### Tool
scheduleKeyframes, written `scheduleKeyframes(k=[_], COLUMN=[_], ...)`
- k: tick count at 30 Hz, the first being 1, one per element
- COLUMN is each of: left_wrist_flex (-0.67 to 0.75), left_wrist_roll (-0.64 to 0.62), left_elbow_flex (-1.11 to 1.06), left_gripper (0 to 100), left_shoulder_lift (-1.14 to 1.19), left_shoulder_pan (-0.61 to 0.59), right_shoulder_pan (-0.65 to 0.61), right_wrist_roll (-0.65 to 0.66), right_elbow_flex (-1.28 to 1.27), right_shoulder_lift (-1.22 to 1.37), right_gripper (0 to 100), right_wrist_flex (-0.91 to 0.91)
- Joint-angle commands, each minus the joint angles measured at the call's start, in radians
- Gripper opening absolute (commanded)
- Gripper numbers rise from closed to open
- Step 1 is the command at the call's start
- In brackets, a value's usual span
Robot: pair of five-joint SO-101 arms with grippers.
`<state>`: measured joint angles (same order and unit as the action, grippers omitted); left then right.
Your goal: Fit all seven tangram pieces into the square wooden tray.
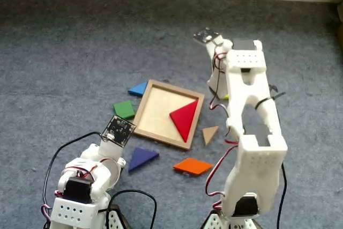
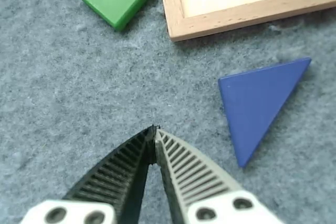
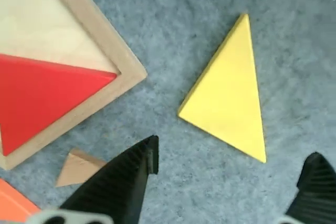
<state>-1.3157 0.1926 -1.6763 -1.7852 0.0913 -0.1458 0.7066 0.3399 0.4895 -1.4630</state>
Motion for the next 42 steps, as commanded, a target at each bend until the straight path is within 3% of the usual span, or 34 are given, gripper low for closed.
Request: scheduleKeyframes(k=[1,15,23,29,36,42], left_wrist_flex=[-0.005,-0.005,-0.005,-0.005,-0.005,-0.005], left_wrist_roll=[0.005,0.005,0.005,0.005,0.005,0.005], left_elbow_flex=[-0.019,-0.019,-0.019,-0.019,-0.019,-0.019], left_gripper=[1,1,1,1,1,1], left_shoulder_lift=[-0.028,-0.028,-0.028,-0.028,-0.028,-0.028], left_shoulder_pan=[0.013,0.013,0.013,0.013,0.013,0.013], right_shoulder_pan=[-0.010,0.015,0.047,0.085,0.097,0.097], right_wrist_roll=[0.032,0.035,0.084,0.084,-0.044,-0.273], right_elbow_flex=[0.194,0.748,0.832,0.831,0.831,0.831], right_shoulder_lift=[0.076,0.510,0.585,0.590,0.585,0.582], right_gripper=[39.9,39.8,39.5,24.5,22.8,22.4], right_wrist_flex=[-0.074,-0.274,-0.297,-0.300,-0.302,-0.303])
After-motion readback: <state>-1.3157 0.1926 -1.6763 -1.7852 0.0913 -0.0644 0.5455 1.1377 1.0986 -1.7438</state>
